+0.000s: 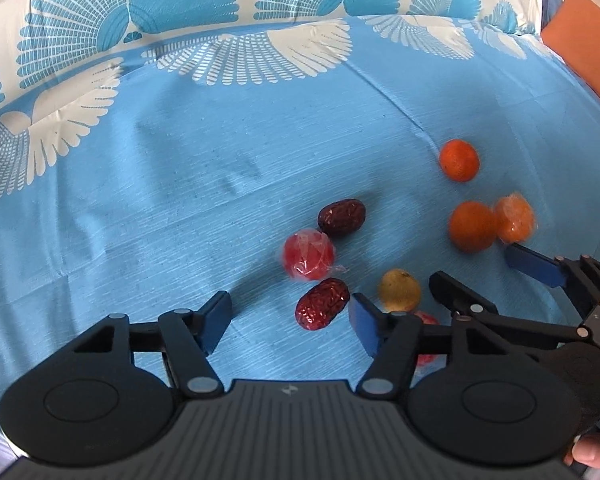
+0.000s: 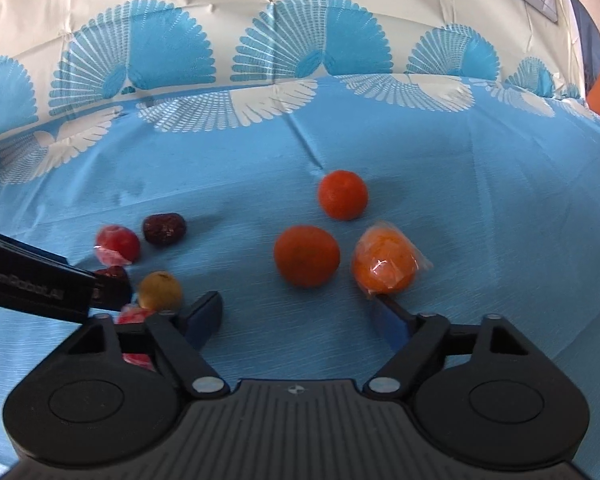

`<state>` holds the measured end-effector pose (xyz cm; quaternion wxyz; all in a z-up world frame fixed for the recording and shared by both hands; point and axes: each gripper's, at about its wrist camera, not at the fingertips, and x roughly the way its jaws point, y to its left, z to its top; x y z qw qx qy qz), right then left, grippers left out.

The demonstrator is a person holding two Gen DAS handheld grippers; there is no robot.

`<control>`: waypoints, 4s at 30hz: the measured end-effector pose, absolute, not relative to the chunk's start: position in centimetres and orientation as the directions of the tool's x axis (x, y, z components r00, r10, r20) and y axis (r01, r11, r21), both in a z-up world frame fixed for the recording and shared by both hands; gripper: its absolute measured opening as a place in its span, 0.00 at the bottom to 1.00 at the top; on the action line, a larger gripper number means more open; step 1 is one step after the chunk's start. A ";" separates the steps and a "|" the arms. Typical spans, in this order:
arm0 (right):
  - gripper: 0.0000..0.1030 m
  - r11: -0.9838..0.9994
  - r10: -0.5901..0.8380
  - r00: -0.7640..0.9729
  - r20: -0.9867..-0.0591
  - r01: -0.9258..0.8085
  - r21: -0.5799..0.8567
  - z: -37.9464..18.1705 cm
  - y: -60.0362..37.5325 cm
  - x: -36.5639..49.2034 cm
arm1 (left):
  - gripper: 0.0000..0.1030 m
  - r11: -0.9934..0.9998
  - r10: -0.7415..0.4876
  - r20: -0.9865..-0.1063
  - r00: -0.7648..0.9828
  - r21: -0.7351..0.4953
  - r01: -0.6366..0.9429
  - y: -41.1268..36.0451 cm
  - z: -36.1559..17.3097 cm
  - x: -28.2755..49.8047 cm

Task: Organize fruits
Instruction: 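Grasp the red date with the left gripper while the right grasps a tangerine, then carry the date and tangerine over the plate with both grippers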

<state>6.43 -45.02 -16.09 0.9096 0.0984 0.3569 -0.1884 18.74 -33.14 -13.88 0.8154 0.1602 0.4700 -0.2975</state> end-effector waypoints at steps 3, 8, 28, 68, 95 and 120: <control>0.75 0.917 -0.249 0.694 -0.675 0.394 0.066 -16.1 -45.0 6.6 | 0.66 0.780 -0.348 -0.857 0.379 -0.041 0.624 -32.7 -13.8 18.8; 0.75 0.915 -0.284 0.710 -0.644 0.401 0.039 -16.6 -45.4 6.8 | 0.67 0.773 -0.336 -0.852 0.402 -0.006 0.634 -33.1 -13.9 18.1; 0.35 0.929 -0.251 0.835 -0.489 0.350 0.121 -13.3 -45.5 5.9 | 0.28 0.871 -0.322 -0.820 0.472 -0.061 0.487 -27.2 -9.2 15.6; 0.35 0.980 0.194 0.858 -0.476 -0.191 0.055 7.0 -12.5 -21.5 | 0.28 0.961 -0.265 -0.682 0.682 -0.131 0.242 5.4 8.8 -14.7; 0.35 0.984 0.164 0.831 -0.531 -0.177 0.027 4.8 -12.3 -15.5 | 0.28 0.968 -0.245 -0.667 0.703 -0.133 0.212 4.5 7.5 -6.8; 0.35 0.992 0.126 0.705 -0.698 -0.106 0.071 -7.1 -13.6 0.5 | 0.28 0.975 -0.174 -0.816 0.552 -0.064 0.213 -0.7 -5.6 9.8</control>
